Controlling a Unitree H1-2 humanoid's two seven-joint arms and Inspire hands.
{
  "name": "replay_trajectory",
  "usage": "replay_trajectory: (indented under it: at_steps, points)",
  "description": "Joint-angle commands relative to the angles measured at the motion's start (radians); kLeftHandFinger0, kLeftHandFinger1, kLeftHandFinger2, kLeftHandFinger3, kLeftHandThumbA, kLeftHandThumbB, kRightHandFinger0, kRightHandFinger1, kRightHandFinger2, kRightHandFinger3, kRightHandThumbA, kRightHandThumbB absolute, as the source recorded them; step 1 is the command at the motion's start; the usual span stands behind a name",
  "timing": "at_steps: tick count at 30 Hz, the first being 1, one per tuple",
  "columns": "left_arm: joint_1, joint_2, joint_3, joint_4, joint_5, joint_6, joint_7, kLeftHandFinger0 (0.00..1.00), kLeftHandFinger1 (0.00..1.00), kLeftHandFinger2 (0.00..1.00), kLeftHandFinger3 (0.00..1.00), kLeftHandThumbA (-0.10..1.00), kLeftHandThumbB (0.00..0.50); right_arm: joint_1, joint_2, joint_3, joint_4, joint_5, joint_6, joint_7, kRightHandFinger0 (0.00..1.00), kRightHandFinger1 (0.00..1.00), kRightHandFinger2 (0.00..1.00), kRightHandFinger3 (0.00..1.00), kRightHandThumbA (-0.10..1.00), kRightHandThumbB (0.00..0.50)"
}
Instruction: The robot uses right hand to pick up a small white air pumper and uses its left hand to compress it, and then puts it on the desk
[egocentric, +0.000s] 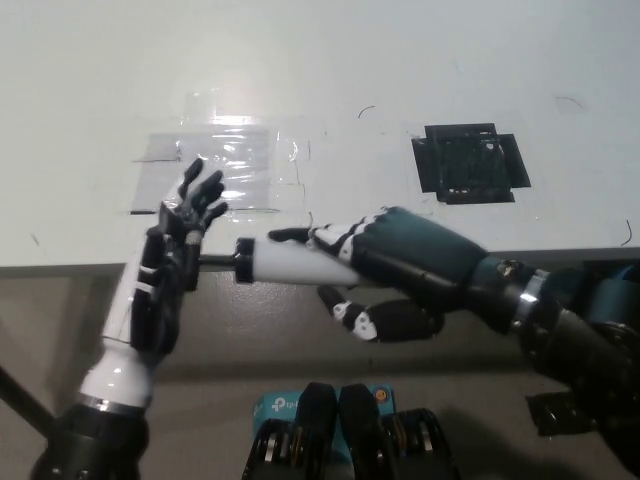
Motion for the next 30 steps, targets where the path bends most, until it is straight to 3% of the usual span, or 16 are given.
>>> replay_trajectory:
  at_steps: [1, 6, 9, 13, 17, 19, 22, 24, 26, 30]
  points:
    - [-0.010, 0.073, 0.084, 0.051, -0.063, -0.057, -0.024, 1.00, 1.00, 1.00, 1.00, 1.00, 0.232, 0.011, -0.064, -0.085, -0.024, 0.057, -0.026, -0.034, 0.00, 0.41, 0.81, 0.71, -0.10, 0.170]
    - [0.000, 0.101, 0.194, 0.086, -0.133, -0.026, -0.013, 1.00, 1.00, 1.00, 1.00, 1.00, 0.205, 0.046, -0.111, -0.155, 0.007, 0.080, -0.049, -0.056, 0.03, 0.49, 0.87, 0.77, -0.10, 0.216]
    - [0.010, 0.107, 0.245, 0.107, -0.170, -0.032, -0.016, 1.00, 1.00, 1.00, 1.00, 1.00, 0.167, 0.055, -0.126, -0.186, 0.021, 0.076, -0.045, -0.063, 0.04, 0.57, 0.91, 0.88, -0.10, 0.156]
    - [0.030, 0.105, 0.260, 0.123, -0.183, -0.032, -0.031, 1.00, 1.00, 1.00, 1.00, 1.00, 0.169, 0.050, -0.127, -0.212, 0.052, 0.090, -0.062, -0.073, 0.04, 0.56, 0.89, 0.87, -0.10, 0.159]
    - [0.077, 0.081, 0.233, 0.112, -0.159, -0.030, -0.028, 1.00, 1.00, 1.00, 1.00, 1.00, 0.209, 0.026, -0.118, -0.216, 0.154, 0.063, -0.121, -0.121, 0.04, 0.57, 0.92, 0.89, -0.10, 0.124]
    - [0.113, 0.074, 0.213, 0.096, -0.154, -0.026, -0.038, 1.00, 1.00, 1.00, 1.00, 1.00, 0.210, 0.004, -0.115, -0.207, 0.232, 0.037, -0.128, -0.138, 0.07, 0.60, 0.93, 0.93, -0.10, 0.138]
    - [0.147, 0.066, 0.185, 0.091, -0.142, -0.032, -0.045, 1.00, 1.00, 1.00, 1.00, 1.00, 0.226, -0.038, -0.122, -0.192, 0.348, -0.009, -0.178, -0.183, 0.05, 0.53, 0.91, 0.90, -0.10, 0.164]
    - [0.179, 0.054, 0.156, 0.085, -0.152, -0.029, -0.059, 1.00, 1.00, 1.00, 1.00, 1.00, 0.225, -0.082, -0.121, -0.191, 0.496, -0.034, -0.239, -0.262, 0.06, 0.60, 0.99, 0.98, -0.10, 0.175]
    - [0.209, 0.049, 0.119, 0.091, -0.111, -0.065, -0.069, 1.00, 1.00, 1.00, 1.00, 1.00, 0.216, -0.139, -0.118, -0.181, 0.622, -0.071, -0.229, -0.307, 0.11, 0.70, 1.00, 1.00, -0.10, 0.126]
    - [0.261, 0.018, 0.072, 0.075, -0.117, -0.076, -0.070, 1.00, 1.00, 1.00, 1.00, 1.00, 0.205, -0.211, -0.091, -0.168, 0.831, -0.080, -0.283, -0.413, 0.06, 0.59, 0.87, 0.99, -0.10, 0.165]
